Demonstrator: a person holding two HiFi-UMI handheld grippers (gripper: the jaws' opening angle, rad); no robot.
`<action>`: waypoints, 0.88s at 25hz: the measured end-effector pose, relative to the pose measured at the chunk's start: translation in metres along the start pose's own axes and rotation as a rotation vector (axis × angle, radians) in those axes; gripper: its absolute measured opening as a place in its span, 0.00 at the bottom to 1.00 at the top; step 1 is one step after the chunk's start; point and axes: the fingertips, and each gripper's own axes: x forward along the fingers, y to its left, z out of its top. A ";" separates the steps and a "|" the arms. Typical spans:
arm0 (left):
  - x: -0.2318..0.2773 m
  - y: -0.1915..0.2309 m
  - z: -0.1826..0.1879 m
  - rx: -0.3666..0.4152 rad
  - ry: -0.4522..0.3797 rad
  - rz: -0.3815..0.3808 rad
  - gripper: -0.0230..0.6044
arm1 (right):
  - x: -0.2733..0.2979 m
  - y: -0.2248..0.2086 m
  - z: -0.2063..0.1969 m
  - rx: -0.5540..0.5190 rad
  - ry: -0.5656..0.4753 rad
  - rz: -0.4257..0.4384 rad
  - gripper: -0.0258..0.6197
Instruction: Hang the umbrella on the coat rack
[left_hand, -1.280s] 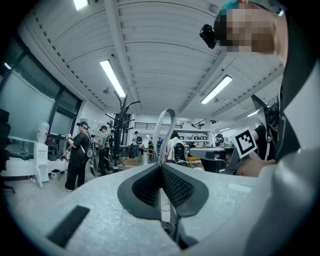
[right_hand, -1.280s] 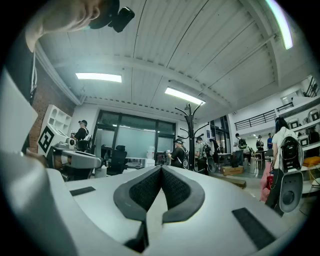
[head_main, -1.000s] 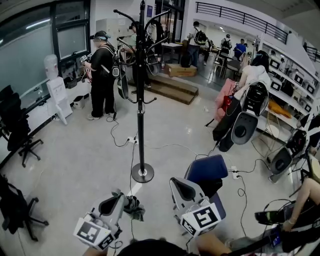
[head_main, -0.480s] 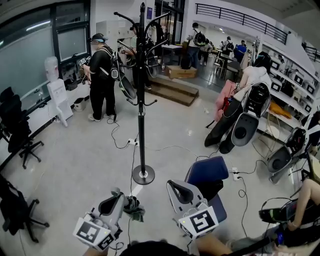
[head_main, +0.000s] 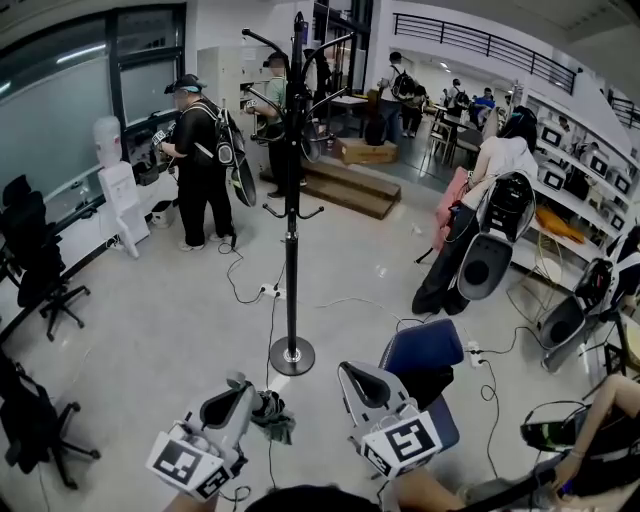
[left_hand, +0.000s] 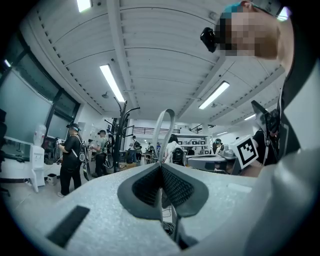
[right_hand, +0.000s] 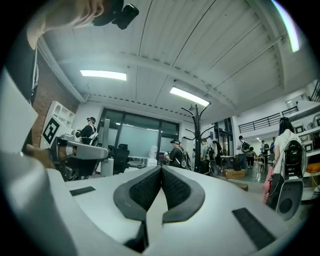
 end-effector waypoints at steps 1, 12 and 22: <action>-0.001 0.003 0.002 0.001 -0.004 -0.003 0.05 | 0.003 0.002 0.001 -0.002 0.001 -0.001 0.04; -0.021 0.050 0.001 0.005 -0.022 -0.062 0.05 | 0.043 0.039 0.000 0.004 -0.007 -0.040 0.04; -0.021 0.088 -0.008 -0.031 -0.022 -0.037 0.05 | 0.070 0.045 -0.009 -0.019 0.010 -0.039 0.04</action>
